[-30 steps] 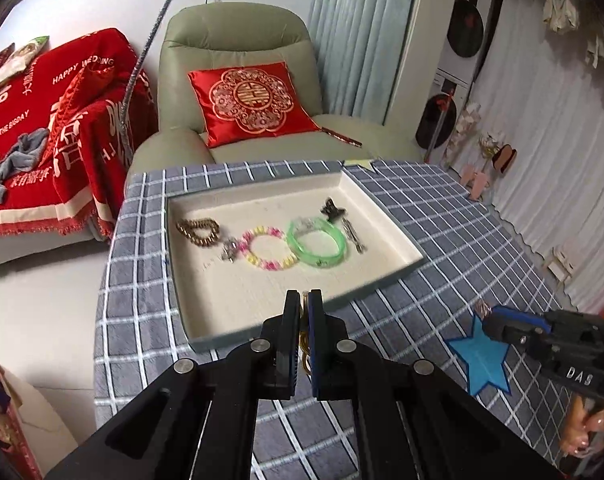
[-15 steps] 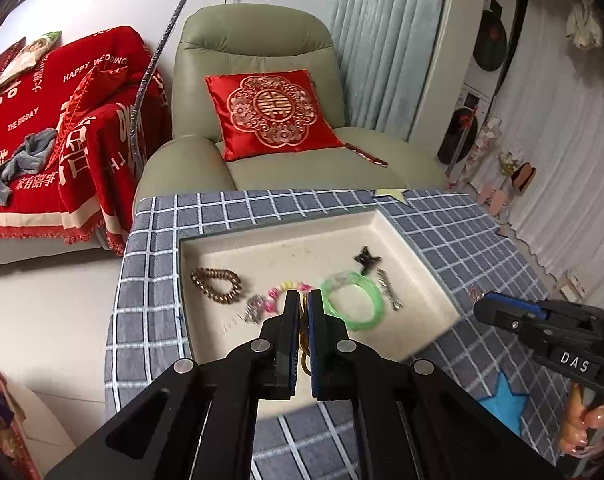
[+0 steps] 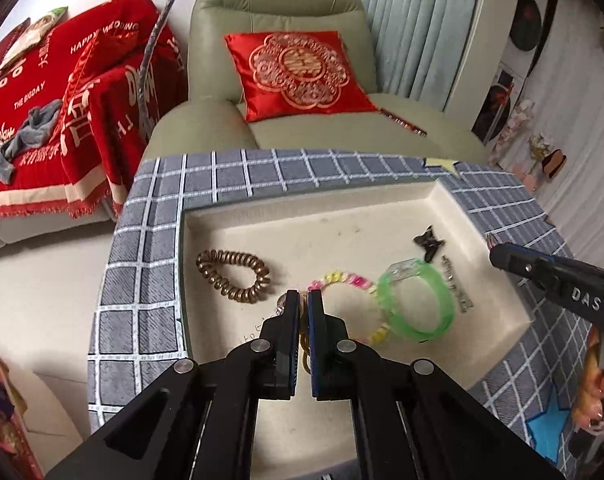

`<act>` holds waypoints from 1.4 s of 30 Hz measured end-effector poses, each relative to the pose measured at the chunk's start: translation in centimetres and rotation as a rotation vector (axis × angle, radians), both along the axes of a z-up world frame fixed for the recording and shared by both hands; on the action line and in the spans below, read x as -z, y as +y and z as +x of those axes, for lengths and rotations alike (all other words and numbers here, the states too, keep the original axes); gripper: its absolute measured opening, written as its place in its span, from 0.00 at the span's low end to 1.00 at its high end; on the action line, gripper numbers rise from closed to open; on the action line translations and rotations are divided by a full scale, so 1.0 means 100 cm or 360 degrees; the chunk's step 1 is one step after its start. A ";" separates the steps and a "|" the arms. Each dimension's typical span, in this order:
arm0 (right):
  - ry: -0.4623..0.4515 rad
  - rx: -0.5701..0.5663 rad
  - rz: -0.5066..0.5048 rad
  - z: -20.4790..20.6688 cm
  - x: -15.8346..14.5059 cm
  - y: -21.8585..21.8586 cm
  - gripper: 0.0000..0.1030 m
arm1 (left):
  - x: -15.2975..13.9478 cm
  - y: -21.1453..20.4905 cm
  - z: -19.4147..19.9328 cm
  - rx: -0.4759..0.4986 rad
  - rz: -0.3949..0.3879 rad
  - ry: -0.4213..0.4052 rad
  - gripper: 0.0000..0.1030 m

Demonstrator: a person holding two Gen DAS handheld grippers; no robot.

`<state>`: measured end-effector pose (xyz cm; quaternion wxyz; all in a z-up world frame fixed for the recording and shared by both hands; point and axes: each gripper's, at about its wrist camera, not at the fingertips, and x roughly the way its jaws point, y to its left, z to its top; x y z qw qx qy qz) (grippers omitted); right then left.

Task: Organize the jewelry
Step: 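Carry the yellow hair tie and heart charm over the tray with both tools, then lower both items into the tray and open both tools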

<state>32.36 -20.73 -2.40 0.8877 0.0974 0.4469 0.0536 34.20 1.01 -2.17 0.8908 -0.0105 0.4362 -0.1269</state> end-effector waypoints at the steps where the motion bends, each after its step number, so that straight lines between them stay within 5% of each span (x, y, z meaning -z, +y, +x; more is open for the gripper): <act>1: 0.0010 0.0008 0.0002 0.003 0.004 -0.001 0.16 | 0.004 -0.001 0.001 -0.0002 0.0006 0.0009 0.18; 10: 0.0090 0.0042 -0.0010 0.018 0.039 -0.004 0.16 | 0.023 -0.005 0.007 -0.0019 0.0083 0.0078 0.18; 22: 0.0113 0.0050 -0.0009 0.019 0.046 -0.004 0.19 | 0.031 -0.010 0.006 -0.0035 0.0203 0.0058 0.19; 31: 0.0118 0.0000 0.0027 0.018 0.045 0.003 0.45 | 0.035 -0.014 0.004 -0.0043 0.0259 0.0056 0.19; 36: 0.0057 0.0001 0.0069 0.012 0.034 0.007 0.77 | 0.033 -0.016 0.002 -0.0043 0.0281 0.0031 0.19; 42: -0.0013 0.0054 0.0135 -0.002 0.015 -0.002 0.77 | 0.029 -0.021 -0.004 -0.0052 0.0328 -0.0039 0.19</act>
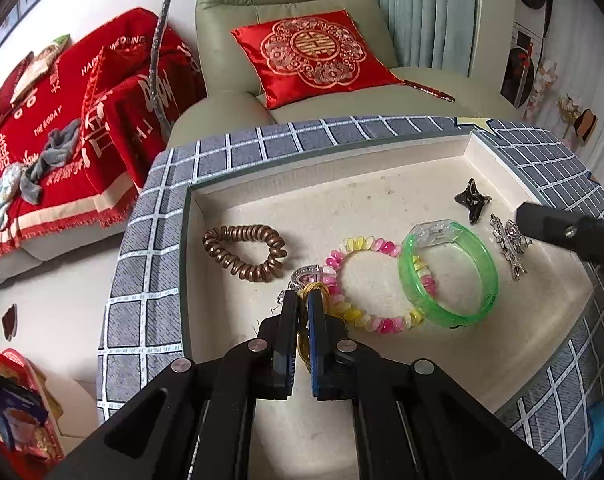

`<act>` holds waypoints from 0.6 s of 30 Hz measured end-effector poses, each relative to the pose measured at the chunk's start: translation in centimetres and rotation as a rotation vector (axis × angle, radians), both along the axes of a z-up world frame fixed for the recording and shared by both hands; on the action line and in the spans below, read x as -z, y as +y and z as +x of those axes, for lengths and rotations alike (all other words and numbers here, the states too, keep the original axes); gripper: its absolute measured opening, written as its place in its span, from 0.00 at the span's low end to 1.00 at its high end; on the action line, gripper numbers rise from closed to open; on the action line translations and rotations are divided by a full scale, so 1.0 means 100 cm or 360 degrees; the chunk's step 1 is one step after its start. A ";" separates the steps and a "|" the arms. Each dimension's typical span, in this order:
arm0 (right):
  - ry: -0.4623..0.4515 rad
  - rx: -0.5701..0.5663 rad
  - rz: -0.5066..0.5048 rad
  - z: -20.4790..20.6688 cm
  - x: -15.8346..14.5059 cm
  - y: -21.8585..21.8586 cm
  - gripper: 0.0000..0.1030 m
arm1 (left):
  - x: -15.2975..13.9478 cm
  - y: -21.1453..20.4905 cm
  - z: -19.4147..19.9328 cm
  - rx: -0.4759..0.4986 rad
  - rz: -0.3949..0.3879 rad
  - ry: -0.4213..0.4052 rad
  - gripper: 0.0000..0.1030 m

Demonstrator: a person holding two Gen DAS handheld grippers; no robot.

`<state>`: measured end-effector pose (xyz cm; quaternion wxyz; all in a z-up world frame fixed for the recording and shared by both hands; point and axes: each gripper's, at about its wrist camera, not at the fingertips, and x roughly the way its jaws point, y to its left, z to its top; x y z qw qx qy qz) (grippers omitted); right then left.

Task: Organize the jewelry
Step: 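Lower both items into the tray and open both tools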

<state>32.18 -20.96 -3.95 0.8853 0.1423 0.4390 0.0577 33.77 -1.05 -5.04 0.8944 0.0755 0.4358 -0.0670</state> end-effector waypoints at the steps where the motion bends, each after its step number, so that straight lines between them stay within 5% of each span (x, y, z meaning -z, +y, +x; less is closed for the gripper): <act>1: -0.0010 0.0011 0.0005 -0.003 -0.003 -0.002 0.77 | -0.001 -0.001 -0.001 0.0001 0.0004 -0.0008 0.19; 18: -0.0050 0.0120 0.0097 -0.063 -0.019 -0.025 0.77 | -0.018 -0.004 -0.007 -0.0029 -0.0004 -0.0111 0.19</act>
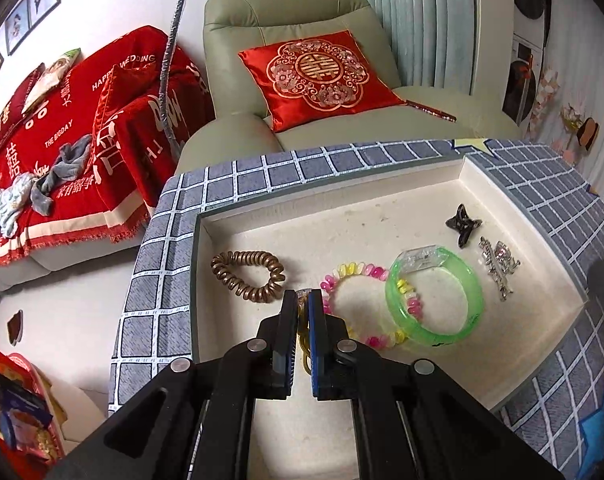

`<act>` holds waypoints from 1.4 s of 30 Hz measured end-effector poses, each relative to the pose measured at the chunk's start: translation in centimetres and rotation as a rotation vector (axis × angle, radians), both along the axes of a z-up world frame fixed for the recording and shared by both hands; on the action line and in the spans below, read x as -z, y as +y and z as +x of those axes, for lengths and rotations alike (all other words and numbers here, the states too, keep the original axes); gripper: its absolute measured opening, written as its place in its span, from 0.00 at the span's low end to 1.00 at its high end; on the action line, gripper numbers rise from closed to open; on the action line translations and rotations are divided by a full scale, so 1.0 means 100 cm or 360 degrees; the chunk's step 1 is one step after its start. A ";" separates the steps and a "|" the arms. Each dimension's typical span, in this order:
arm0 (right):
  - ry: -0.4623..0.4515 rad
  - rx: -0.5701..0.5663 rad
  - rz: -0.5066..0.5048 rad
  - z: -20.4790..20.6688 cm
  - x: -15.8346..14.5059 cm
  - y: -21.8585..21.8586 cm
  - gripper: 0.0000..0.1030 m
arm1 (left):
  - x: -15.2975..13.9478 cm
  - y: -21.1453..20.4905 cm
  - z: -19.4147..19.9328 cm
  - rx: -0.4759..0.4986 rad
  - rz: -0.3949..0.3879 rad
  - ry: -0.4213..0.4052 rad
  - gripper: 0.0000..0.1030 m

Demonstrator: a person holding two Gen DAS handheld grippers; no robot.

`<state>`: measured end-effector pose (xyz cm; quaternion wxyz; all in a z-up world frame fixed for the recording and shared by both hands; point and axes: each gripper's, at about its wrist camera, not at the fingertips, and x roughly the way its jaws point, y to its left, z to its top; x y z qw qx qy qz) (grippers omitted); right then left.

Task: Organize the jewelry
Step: 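Lower both items into the tray and open both tools, then move both tools toward the bunny-ear clip and braided brown bracelet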

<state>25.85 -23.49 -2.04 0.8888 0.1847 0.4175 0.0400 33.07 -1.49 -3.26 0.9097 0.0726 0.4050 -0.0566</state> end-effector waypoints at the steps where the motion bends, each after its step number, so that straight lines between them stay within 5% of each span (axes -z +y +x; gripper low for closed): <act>1: 0.0006 -0.0002 0.0005 -0.003 0.000 0.001 0.77 | -0.001 0.000 0.000 0.0001 -0.0006 -0.0004 0.19; 11: 0.0036 -0.0023 0.0015 -0.019 0.003 0.008 0.77 | -0.010 0.001 -0.005 0.0001 -0.0062 -0.0017 0.19; 12: 0.0035 -0.0023 0.0012 -0.020 0.002 0.009 0.77 | -0.011 0.002 -0.006 0.0000 -0.0064 -0.0019 0.41; 13: 0.0034 -0.0023 0.0009 -0.021 0.002 0.009 0.77 | -0.012 0.001 -0.006 -0.0006 -0.0057 -0.0016 1.00; 20: 0.0038 -0.0019 -0.0023 -0.027 0.000 0.010 0.79 | -0.019 0.003 -0.010 -0.0018 -0.0050 -0.0104 1.00; 24: -0.0031 -0.0019 -0.0031 -0.034 -0.005 0.014 0.88 | -0.019 0.007 -0.016 -0.0026 -0.0041 -0.0108 1.00; 26: -0.0063 -0.0023 -0.0011 -0.038 -0.008 0.014 1.00 | -0.019 0.008 -0.021 -0.0029 -0.0035 -0.0105 1.00; 42: -0.0022 -0.0108 -0.0096 -0.072 -0.021 0.031 1.00 | -0.032 0.020 -0.075 0.0001 -0.0043 -0.0092 1.00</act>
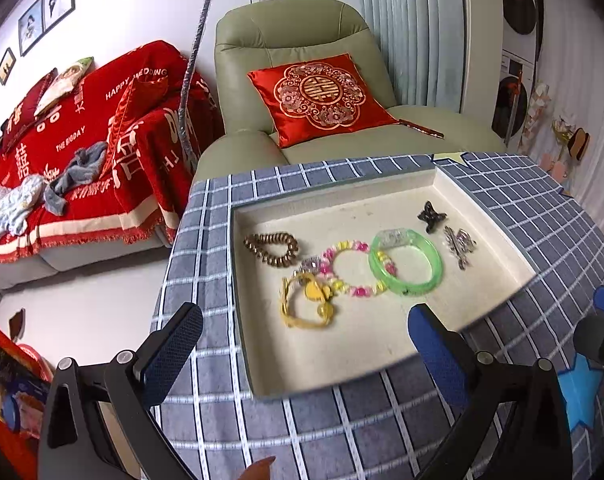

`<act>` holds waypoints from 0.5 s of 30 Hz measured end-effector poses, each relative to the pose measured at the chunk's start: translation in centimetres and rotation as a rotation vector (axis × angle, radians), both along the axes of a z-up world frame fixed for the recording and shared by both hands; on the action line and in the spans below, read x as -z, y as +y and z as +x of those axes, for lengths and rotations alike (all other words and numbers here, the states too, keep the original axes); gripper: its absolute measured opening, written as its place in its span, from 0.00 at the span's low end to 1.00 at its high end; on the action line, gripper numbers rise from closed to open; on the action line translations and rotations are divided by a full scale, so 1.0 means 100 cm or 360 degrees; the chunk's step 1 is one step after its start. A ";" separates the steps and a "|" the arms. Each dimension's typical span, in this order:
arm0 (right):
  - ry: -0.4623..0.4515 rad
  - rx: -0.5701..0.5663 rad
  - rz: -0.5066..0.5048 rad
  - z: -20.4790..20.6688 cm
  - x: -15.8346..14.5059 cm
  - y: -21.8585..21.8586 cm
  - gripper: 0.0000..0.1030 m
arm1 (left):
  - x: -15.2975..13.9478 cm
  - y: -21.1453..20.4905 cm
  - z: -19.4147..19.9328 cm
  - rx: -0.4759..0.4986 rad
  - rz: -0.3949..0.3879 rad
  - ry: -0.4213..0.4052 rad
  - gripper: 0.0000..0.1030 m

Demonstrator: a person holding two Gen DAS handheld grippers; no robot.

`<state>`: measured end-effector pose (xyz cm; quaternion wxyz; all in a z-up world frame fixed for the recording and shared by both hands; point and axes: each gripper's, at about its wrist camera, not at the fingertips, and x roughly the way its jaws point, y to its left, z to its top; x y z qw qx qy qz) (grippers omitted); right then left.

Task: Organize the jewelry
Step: 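Move both tools toward the bunny-ear clip and braided brown bracelet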

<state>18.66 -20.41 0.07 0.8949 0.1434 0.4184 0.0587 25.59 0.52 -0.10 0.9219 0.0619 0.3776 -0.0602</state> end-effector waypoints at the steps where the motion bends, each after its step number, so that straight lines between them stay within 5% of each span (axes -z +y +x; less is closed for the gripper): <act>1: 0.0005 0.0000 -0.0004 -0.005 0.000 0.000 1.00 | 0.001 0.002 -0.004 0.0002 -0.0014 0.0015 1.00; 15: 0.0138 0.0040 -0.0008 -0.060 0.023 -0.007 1.00 | 0.025 0.014 -0.077 0.0141 0.0004 0.0116 1.00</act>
